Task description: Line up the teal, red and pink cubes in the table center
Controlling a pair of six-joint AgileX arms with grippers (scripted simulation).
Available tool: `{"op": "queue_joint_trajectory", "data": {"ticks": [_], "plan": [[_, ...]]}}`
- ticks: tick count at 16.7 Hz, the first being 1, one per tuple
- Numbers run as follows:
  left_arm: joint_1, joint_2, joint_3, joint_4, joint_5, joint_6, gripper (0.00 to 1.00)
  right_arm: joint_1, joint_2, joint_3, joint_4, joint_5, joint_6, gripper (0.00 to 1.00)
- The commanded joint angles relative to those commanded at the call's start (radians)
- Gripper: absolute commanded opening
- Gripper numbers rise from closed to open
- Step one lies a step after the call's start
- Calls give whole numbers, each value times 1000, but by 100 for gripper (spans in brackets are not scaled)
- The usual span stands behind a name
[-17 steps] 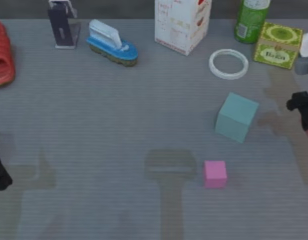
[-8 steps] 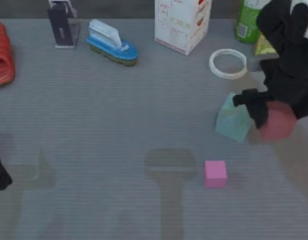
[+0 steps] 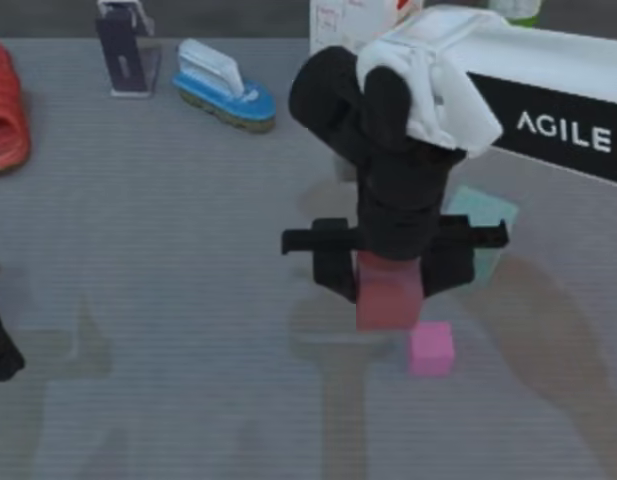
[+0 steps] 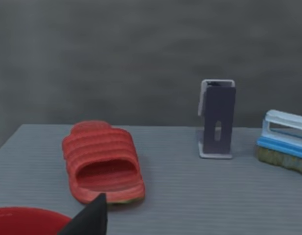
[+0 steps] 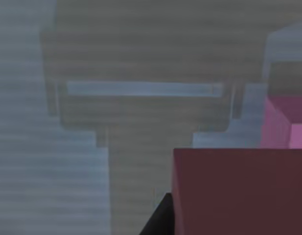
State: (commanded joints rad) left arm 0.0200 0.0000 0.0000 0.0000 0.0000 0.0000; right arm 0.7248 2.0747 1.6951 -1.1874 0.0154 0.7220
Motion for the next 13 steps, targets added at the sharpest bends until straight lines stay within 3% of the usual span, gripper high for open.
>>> {"op": "queue_joint_trajectory", "data": {"ticks": [3, 8, 13], "plan": [[0, 0, 0, 0, 0, 0, 100, 63, 3, 24, -7, 3, 66, 0], [0, 0, 0, 0, 0, 0, 100, 62, 0, 18, -2, 2, 68, 0], [0, 0, 0, 0, 0, 0, 100, 65, 39, -89, 149, 2, 70, 0]]}}
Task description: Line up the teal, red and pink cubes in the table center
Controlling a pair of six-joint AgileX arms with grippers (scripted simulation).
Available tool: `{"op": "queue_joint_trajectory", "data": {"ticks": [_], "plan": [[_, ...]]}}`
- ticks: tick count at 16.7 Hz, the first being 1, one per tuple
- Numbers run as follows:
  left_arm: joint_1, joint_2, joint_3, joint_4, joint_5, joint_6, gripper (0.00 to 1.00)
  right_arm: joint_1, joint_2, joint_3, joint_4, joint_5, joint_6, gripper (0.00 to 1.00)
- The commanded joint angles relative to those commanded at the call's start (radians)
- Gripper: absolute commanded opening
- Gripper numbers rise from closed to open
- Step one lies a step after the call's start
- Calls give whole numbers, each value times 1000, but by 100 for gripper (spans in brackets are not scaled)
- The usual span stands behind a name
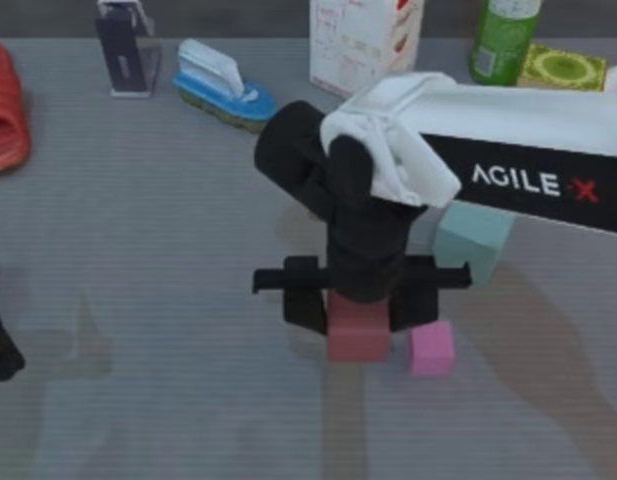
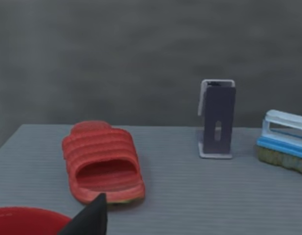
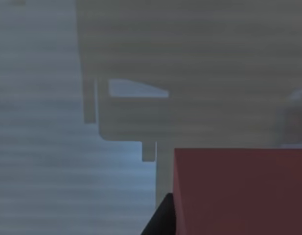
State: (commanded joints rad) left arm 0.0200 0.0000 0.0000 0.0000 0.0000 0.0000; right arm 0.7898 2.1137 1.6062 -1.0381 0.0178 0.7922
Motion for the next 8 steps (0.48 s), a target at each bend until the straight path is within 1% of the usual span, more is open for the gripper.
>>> {"op": "queue_joint_trajectory", "data": {"ticks": [3, 7, 8], "plan": [[0, 0, 0, 0, 0, 0, 100, 3, 26, -64, 85, 2, 2, 0], [0, 0, 0, 0, 0, 0, 100, 4, 29, -70, 93, 2, 3, 0], [0, 0, 0, 0, 0, 0, 100, 4, 29, -70, 93, 2, 3, 8]]}}
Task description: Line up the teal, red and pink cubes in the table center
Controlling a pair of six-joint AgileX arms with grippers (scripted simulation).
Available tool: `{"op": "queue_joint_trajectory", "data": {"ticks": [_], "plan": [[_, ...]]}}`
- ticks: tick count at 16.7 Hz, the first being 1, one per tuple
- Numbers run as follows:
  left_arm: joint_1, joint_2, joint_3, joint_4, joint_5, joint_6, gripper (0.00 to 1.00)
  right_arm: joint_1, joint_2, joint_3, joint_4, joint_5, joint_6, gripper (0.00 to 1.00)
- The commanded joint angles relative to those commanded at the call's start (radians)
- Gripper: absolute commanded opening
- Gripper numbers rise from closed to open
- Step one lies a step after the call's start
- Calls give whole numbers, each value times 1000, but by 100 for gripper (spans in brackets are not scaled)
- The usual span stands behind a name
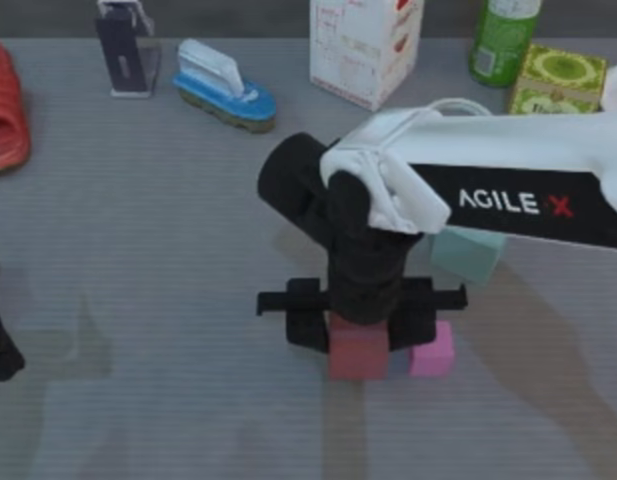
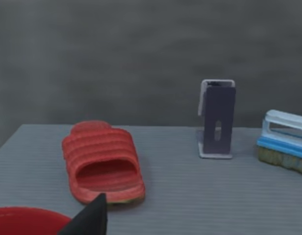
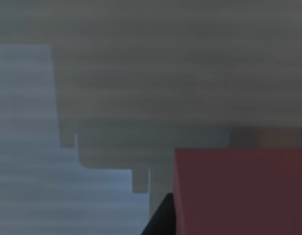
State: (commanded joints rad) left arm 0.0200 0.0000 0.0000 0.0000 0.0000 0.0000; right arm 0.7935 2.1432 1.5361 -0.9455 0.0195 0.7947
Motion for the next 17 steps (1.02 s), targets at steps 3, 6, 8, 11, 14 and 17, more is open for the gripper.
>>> {"op": "queue_joint_trajectory", "data": {"ticks": [3, 6, 8, 11, 14, 17], "plan": [[0, 0, 0, 0, 0, 0, 100, 0, 0, 0, 0, 0, 0, 30], [0, 0, 0, 0, 0, 0, 100, 0, 0, 0, 0, 0, 0, 53], [0, 0, 0, 0, 0, 0, 100, 0, 0, 0, 0, 0, 0, 68], [0, 0, 0, 0, 0, 0, 100, 0, 0, 0, 0, 0, 0, 90], [0, 0, 0, 0, 0, 0, 100, 0, 0, 0, 0, 0, 0, 100], [0, 0, 0, 0, 0, 0, 100, 0, 0, 0, 0, 0, 0, 100]]}}
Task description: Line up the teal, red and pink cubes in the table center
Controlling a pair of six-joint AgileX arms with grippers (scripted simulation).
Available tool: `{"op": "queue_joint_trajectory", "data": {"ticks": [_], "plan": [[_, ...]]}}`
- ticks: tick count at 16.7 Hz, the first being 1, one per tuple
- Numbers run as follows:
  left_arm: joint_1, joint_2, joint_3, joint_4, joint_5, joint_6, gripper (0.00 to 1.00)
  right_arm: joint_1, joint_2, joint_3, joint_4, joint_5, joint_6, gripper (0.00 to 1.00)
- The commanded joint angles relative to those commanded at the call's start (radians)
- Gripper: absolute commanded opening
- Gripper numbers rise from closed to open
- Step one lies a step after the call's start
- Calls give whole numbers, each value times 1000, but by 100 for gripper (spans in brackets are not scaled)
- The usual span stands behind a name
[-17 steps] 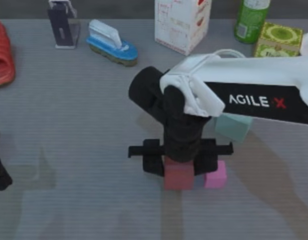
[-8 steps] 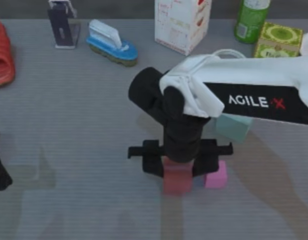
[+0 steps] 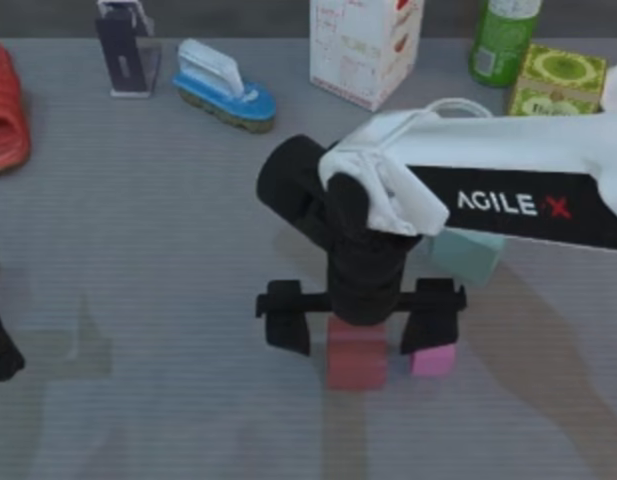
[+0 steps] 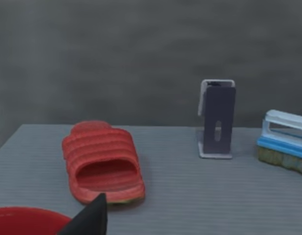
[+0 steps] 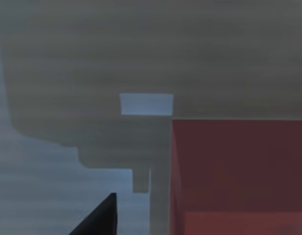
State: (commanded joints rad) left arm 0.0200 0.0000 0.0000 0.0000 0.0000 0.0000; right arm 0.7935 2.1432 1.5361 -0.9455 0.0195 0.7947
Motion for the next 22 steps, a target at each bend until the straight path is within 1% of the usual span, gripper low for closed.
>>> {"op": "queue_joint_trajectory", "data": {"ticks": [5, 7, 11, 13, 18, 20, 22], "plan": [[0, 0, 0, 0, 0, 0, 100, -1, -1, 3, -4, 0, 0, 100], [0, 0, 0, 0, 0, 0, 100, 3, -11, 34, -42, 0, 0, 100], [0, 0, 0, 0, 0, 0, 100, 7, -50, 131, -190, -1, 2, 100], [0, 0, 0, 0, 0, 0, 100, 9, -68, 167, -238, -1, 1, 100], [0, 0, 0, 0, 0, 0, 100, 3, -69, 172, -244, -1, -1, 100], [0, 0, 0, 0, 0, 0, 100, -4, -60, 185, -248, 0, -31, 100], [0, 0, 0, 0, 0, 0, 100, -24, -44, 208, -257, 0, -101, 100]]}}
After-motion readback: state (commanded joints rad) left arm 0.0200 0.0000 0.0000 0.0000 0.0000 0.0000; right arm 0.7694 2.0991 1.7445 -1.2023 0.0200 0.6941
